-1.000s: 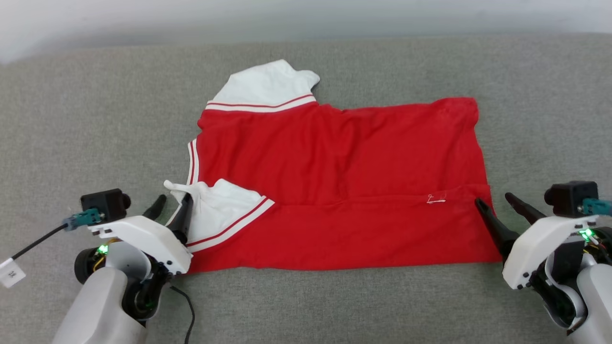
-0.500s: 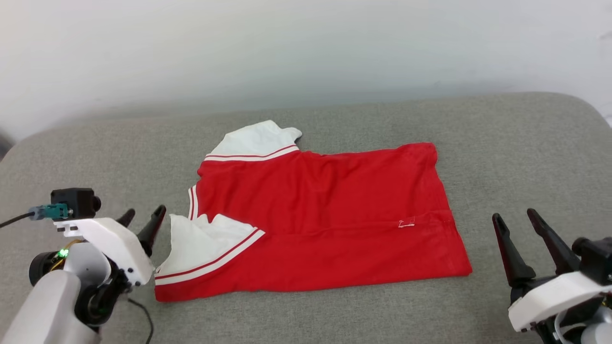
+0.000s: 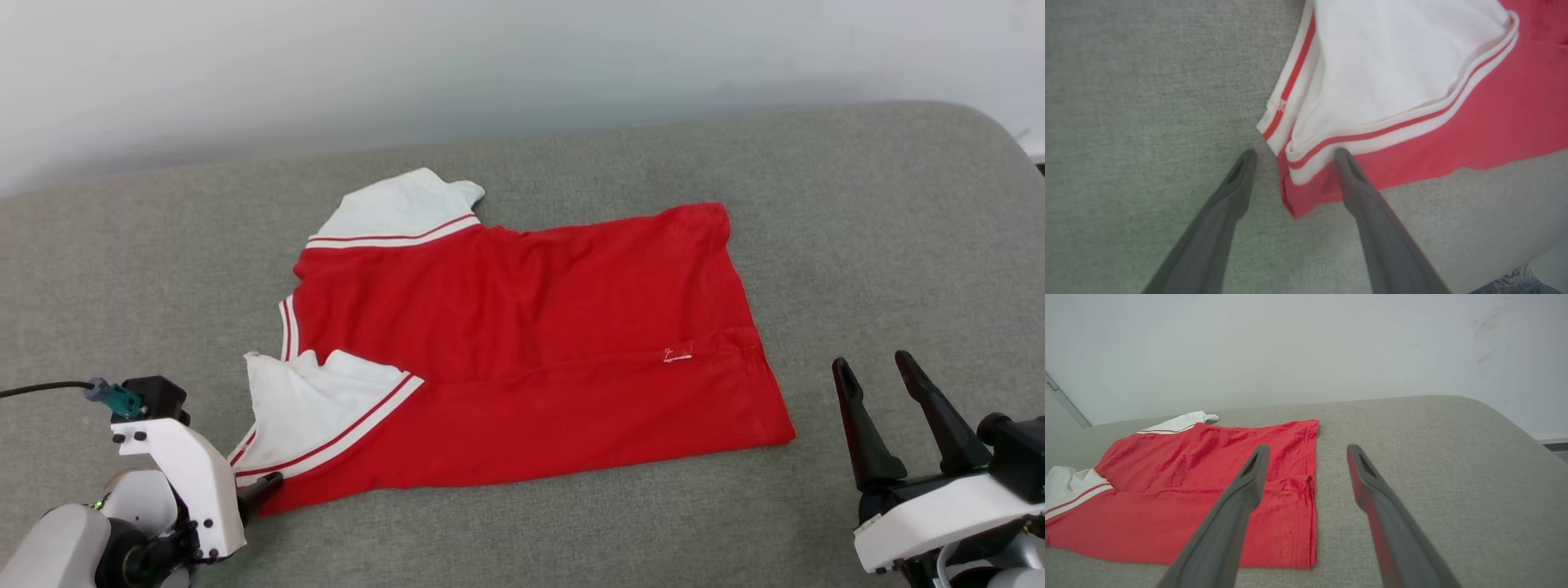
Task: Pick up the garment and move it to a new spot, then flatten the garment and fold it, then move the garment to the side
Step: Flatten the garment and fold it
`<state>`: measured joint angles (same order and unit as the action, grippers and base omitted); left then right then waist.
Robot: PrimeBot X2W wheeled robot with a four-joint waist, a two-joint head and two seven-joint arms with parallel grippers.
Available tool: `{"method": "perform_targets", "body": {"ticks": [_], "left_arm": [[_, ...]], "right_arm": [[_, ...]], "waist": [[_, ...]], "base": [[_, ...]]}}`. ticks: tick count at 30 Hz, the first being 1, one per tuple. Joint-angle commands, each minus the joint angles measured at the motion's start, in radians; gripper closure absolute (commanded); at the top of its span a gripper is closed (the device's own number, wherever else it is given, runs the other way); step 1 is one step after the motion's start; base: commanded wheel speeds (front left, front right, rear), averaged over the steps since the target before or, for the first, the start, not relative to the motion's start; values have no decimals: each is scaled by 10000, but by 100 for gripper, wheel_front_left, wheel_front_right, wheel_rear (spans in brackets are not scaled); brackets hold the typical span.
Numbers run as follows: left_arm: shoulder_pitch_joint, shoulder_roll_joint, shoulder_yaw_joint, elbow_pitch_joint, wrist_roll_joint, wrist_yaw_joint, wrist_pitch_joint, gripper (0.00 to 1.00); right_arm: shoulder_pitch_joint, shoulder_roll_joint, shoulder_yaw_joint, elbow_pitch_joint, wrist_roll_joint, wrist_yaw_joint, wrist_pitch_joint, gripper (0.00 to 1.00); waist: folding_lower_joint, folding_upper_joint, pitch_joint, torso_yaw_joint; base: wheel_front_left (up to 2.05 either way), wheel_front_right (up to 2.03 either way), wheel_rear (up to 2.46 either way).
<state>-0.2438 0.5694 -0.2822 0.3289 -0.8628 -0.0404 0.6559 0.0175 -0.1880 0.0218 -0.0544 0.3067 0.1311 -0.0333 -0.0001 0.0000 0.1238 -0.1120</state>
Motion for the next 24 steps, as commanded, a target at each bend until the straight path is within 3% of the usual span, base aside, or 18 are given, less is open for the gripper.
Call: {"method": "perform_targets", "body": {"ticks": [1,4,5,6,7,10,12,18,19,20,24], "left_arm": [[47,-102,-77,112,-47,100,140,0],[31,-490,-112,415,-336,103,248,0],[81,-632,-213,538,-414,58,380,50],[103,-783,-298,603,-478,56,439,71],[112,-910,-328,655,-545,48,453,100],[152,-1068,-383,775,-599,33,383,100],[-18,-1019,-193,960,-556,-151,-135,100],[-614,-906,77,472,-194,-89,-1087,100],[-614,-906,77,472,-194,-89,-1087,100],[-773,-846,72,138,-73,-69,-1205,100],[-977,-942,-27,-397,48,-1,-1247,100]], "right_arm": [[-204,68,5,-37,20,-7,-15,0],[-295,53,-22,29,102,-7,52,0],[-341,10,-32,49,150,-7,54,0],[-373,-44,-70,61,210,-7,90,0],[-399,-99,-111,78,283,-7,145,0],[-542,-311,-231,113,530,-7,378,0],[-750,-696,-330,190,961,-7,1112,0],[-1431,-1538,-168,1387,2253,-7,4934,0],[-1431,-1538,-168,1387,2253,-7,4934,0],[-1703,-1579,-106,1721,2604,-5,5957,0],[-2016,-1550,-51,2079,2920,-5,6979,0]], "waist": [[1,0,345,-141],[1,0,554,-202],[1,0,584,-231],[1,0,599,-245],[1,0,609,-255],[1,0,582,-254],[1,0,475,-140],[1,0,550,296],[1,0,550,296],[1,0,682,515],[1,0,953,819]], "base": [[0,0,0],[0,0,0],[0,0,0],[0,0,0],[0,0,0],[0,0,0],[0,0,0],[0,0,0],[0,0,0],[0,0,0],[0,0,0]]}}
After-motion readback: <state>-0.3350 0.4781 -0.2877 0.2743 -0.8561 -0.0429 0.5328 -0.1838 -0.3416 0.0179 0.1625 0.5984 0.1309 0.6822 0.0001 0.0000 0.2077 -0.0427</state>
